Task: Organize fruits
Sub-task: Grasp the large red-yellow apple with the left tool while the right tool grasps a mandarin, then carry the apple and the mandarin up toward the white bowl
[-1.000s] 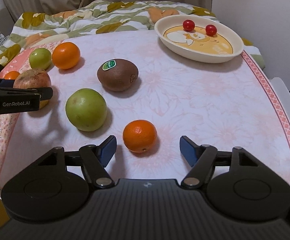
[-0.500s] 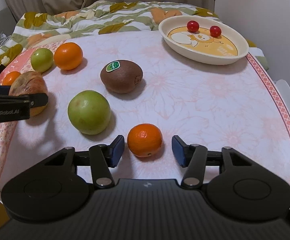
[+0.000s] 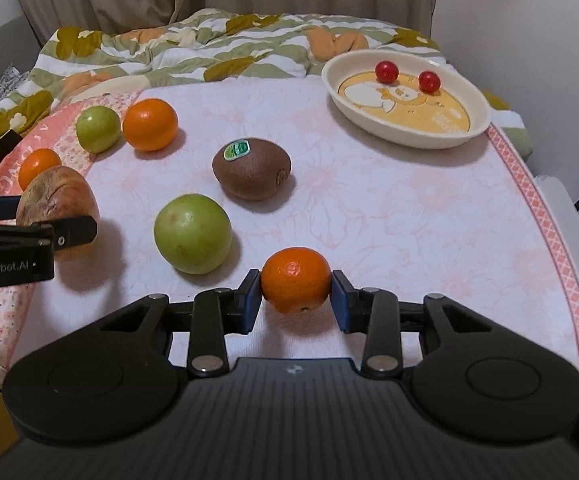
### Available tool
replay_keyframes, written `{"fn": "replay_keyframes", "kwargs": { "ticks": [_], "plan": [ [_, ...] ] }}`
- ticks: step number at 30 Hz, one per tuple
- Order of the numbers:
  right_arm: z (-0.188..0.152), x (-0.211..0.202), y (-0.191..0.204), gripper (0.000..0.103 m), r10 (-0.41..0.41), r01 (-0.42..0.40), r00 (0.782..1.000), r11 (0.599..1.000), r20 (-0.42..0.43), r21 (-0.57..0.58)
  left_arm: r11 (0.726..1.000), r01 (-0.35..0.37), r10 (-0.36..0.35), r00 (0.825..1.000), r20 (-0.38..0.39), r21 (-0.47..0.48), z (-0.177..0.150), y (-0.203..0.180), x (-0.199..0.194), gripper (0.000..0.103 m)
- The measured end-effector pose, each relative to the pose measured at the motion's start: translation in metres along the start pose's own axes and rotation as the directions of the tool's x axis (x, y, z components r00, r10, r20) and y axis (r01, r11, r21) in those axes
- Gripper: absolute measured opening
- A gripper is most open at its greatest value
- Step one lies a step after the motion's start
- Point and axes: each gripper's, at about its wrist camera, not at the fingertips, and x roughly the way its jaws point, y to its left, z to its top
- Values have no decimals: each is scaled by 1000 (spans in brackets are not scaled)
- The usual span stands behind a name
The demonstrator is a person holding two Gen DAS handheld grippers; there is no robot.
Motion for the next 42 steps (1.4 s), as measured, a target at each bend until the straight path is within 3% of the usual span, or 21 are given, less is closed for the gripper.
{"fn": "replay_keyframes", "kwargs": {
  "ticks": [11, 22, 32, 42],
  "plan": [
    [19, -52, -18, 52, -8, 7, 998, 1000, 68, 21, 999, 42, -41, 996, 84, -9, 22, -25, -50, 79],
    [58, -75, -86, 52, 18, -22, 992, 999, 127, 26, 998, 12, -1, 986, 167, -68, 67, -70, -67, 79],
    [106, -52, -156, 52, 94, -85, 984, 994, 154, -64, 987, -39, 69, 979, 191, -156, 112, -120, -38, 79],
    [150, -5, -203, 52, 146, -135, 981, 986, 129, -95, 978, -61, 92, 985, 149, -198, 151, -158, 20, 79]
  ]
}}
